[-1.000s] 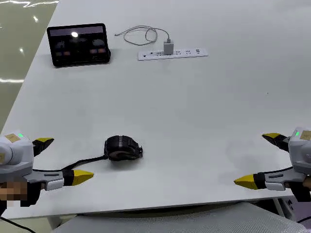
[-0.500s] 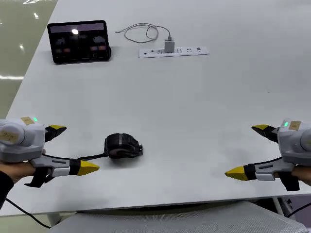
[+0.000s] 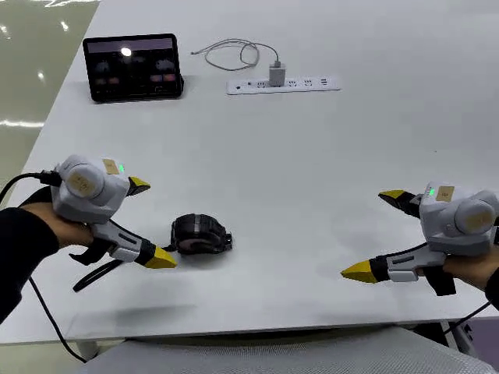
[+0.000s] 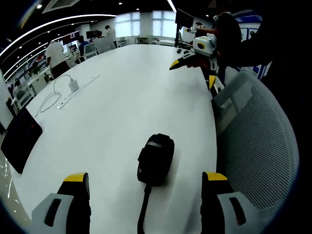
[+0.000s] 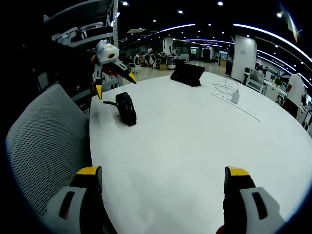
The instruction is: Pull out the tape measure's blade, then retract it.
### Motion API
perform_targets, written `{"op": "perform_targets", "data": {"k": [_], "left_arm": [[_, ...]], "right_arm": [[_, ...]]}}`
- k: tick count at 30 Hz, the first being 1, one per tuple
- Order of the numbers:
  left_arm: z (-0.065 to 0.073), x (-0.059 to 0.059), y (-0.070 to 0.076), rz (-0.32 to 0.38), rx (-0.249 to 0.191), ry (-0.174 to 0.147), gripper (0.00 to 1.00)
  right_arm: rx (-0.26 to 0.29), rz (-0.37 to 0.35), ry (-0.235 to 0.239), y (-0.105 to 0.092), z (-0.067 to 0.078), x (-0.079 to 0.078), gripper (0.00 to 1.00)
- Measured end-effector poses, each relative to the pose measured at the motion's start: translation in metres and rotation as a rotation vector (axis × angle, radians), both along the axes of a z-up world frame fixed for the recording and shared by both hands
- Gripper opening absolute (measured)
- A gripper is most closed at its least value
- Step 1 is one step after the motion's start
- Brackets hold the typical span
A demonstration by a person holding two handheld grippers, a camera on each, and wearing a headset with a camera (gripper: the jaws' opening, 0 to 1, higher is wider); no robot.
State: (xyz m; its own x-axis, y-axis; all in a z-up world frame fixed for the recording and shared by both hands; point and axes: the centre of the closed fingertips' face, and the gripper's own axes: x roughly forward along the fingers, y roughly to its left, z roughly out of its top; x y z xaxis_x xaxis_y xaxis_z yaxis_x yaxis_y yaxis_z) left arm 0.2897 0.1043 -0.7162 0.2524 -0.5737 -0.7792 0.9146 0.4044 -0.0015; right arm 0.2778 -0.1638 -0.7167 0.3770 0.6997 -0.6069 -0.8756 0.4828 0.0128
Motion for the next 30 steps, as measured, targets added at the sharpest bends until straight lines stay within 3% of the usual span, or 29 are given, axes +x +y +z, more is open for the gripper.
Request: {"op": "perform_targets", "data": {"k": [3, 6, 9, 13, 15, 27, 30], "left_arm": [[-0.003, 0.001, -0.007, -0.046, 0.024, -0.001, 0.87], [-0.011, 0.0, -0.01, -0.097, 0.069, 0.021, 0.81], [-0.016, 0.0, -0.018, -0.125, 0.079, 0.029, 0.76], [-0.02, -0.001, -0.022, -0.16, 0.101, 0.042, 0.72], [-0.022, -0.003, -0.022, -0.186, 0.128, 0.055, 0.65], [-0.026, 0.001, -0.035, -0.258, 0.162, 0.061, 0.41], [-0.027, -0.005, -0.038, -0.279, 0.168, 0.078, 0.3]], "right_arm": [[0.003, 0.017, 0.003, 0.006, -0.001, 0.001, 1.0], [0.002, 0.038, 0.003, 0.013, -0.003, 0.001, 1.0], [-0.01, 0.095, -0.029, 0.021, -0.005, 0.0, 1.0], [-0.007, 0.108, -0.023, 0.026, -0.007, 0.003, 1.0], [-0.005, 0.113, -0.032, 0.031, -0.007, 0.005, 1.0], [0.028, 0.157, -0.027, 0.066, -0.006, 0.012, 1.0], [0.03, 0.177, -0.025, 0.076, -0.007, 0.011, 1.0]]}}
